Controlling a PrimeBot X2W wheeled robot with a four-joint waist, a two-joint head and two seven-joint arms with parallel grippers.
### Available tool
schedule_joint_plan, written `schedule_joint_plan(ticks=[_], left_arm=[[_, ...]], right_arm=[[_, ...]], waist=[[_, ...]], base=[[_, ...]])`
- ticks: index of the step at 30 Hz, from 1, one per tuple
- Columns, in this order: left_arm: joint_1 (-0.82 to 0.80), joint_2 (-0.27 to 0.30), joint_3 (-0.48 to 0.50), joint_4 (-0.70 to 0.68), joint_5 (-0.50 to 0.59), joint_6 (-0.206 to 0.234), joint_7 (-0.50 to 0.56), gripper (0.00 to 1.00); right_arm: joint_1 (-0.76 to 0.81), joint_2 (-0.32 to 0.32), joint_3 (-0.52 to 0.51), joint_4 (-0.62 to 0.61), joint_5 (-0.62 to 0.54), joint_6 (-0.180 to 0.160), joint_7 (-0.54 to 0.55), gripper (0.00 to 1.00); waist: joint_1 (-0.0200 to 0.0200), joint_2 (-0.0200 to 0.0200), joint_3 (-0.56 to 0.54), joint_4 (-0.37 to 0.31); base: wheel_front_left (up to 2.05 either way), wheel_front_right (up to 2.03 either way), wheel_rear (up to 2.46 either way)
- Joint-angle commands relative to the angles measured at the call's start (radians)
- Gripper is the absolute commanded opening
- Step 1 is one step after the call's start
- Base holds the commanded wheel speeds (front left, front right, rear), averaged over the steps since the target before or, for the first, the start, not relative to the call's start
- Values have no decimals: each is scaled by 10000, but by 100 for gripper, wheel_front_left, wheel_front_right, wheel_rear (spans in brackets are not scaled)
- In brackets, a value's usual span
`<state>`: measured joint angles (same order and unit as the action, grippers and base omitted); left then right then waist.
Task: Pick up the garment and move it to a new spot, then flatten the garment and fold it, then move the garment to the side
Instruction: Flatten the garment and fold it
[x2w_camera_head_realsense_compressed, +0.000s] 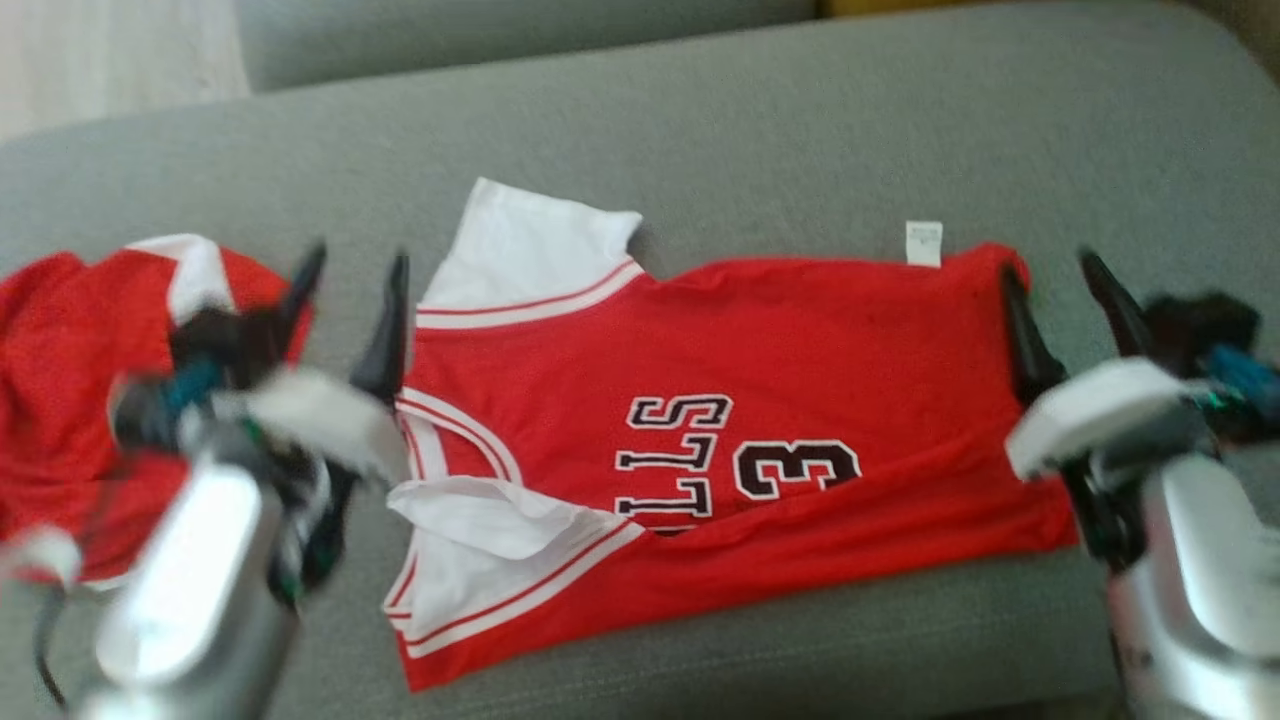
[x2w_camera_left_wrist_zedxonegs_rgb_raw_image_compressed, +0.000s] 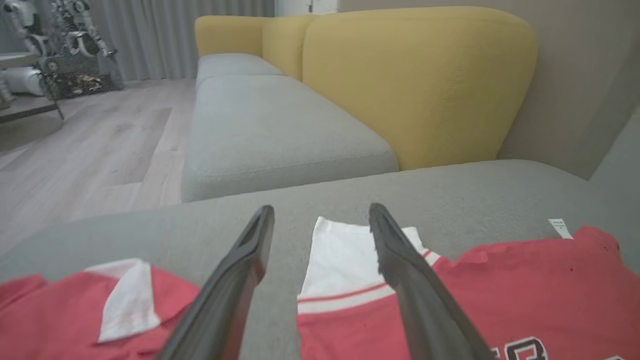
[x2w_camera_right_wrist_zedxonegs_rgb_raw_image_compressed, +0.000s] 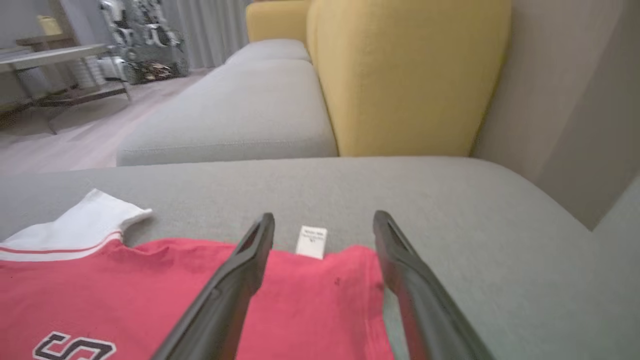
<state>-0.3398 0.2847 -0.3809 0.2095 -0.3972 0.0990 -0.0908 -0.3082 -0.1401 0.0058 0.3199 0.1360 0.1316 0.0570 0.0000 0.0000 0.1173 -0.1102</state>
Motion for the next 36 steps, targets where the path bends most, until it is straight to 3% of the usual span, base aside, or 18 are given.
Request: schedule_joint_plan(ticks=[1,9,13,17,23,33,34,35,36], left_arm=[[-910,405,320,-206,86,-160,209,100],[-3951,1551,164,1424,-246,-1718,2611,100],[-5092,1988,-230,2469,-503,-2138,3859,100],[-5838,2296,-660,3356,-859,-2265,4673,100],[-6467,2762,-1424,4182,-1161,-2292,5090,100],[-6891,3071,-2406,4864,-1599,-2295,4993,100],[-6912,3062,-2491,4914,-1661,-2295,4979,67],[-6930,3046,-2557,4959,-1721,-2296,4954,0],[-6934,3008,-2641,4982,-1816,-2296,4943,0]], right_arm=[[-536,4,343,-332,-83,-9,-104,100],[-2332,267,1640,-102,-246,-9,-278,100],[-3084,428,2157,-3,-213,-9,-418,100],[-3583,576,2583,22,-150,-9,-552,100],[-3991,733,3020,-68,-4,-9,-676,100],[-3990,795,3015,18,-59,-9,-789,100],[-3980,798,2996,32,-63,-9,-797,100],[-3968,800,2971,48,-67,-9,-803,100],[-3956,796,2933,72,-73,-9,-806,100]], waist=[[0,0,481,-361],[0,0,1838,-1235],[0,0,2339,-1657],[0,0,2722,-2035],[0,0,3155,-2524],[0,0,3276,-2758],[0,0,3269,-2751],[0,0,3259,-2736],[0,0,3244,-2706]], base=[[0,0,0],[0,0,0],[0,0,0],[0,0,0],[0,0,0],[0,0,0],[0,0,0],[0,0,0],[0,0,0]])
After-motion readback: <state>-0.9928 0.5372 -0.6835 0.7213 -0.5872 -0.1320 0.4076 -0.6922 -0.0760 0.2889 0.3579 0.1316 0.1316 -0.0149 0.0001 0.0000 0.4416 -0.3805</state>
